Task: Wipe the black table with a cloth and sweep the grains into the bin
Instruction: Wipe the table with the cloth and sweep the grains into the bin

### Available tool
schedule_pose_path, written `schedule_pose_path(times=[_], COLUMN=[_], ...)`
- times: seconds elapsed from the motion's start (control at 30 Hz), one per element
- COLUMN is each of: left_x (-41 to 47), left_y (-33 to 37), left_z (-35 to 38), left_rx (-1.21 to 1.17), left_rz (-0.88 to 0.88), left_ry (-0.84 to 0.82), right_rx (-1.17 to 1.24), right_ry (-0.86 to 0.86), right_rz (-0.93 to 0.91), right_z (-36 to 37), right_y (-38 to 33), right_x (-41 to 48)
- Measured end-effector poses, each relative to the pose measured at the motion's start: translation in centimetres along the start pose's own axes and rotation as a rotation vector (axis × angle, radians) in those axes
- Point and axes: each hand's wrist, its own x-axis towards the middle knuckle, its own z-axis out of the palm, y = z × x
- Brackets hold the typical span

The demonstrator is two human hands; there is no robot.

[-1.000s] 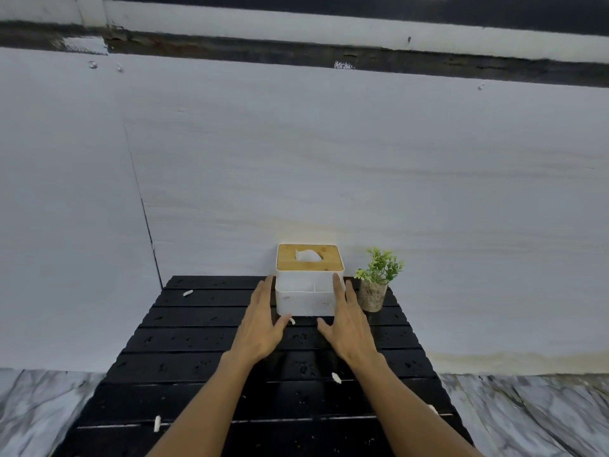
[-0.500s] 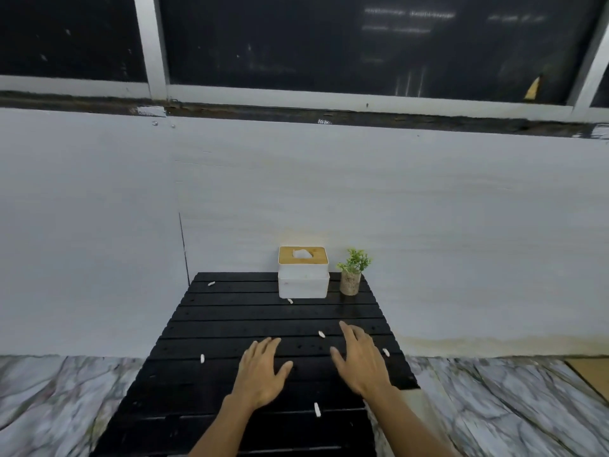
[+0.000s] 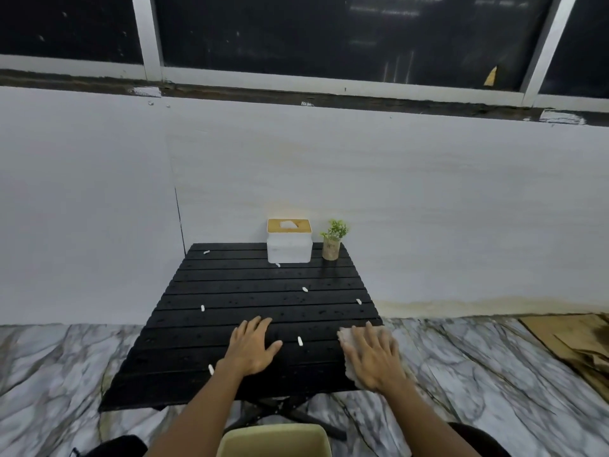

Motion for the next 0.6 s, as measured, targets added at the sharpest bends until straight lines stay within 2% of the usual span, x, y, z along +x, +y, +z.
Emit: schedule_pose_path(times=[0.3,0.6], left_x=[0.0,2.8], left_y=[0.1,-1.0], left_z=[0.9,1.5], left_rx=[0.029,-0.048], left_rz=[0.006,-0.002], left_ry=[0.017,0.118], right_rx=[-0.037,-0.023], right_ry=[-0.035,0.05], right_rz=[0.015,-0.036], right_z=[0.1,1.3], right_y=[0.9,-0.4], right_x=[0.1,2.6])
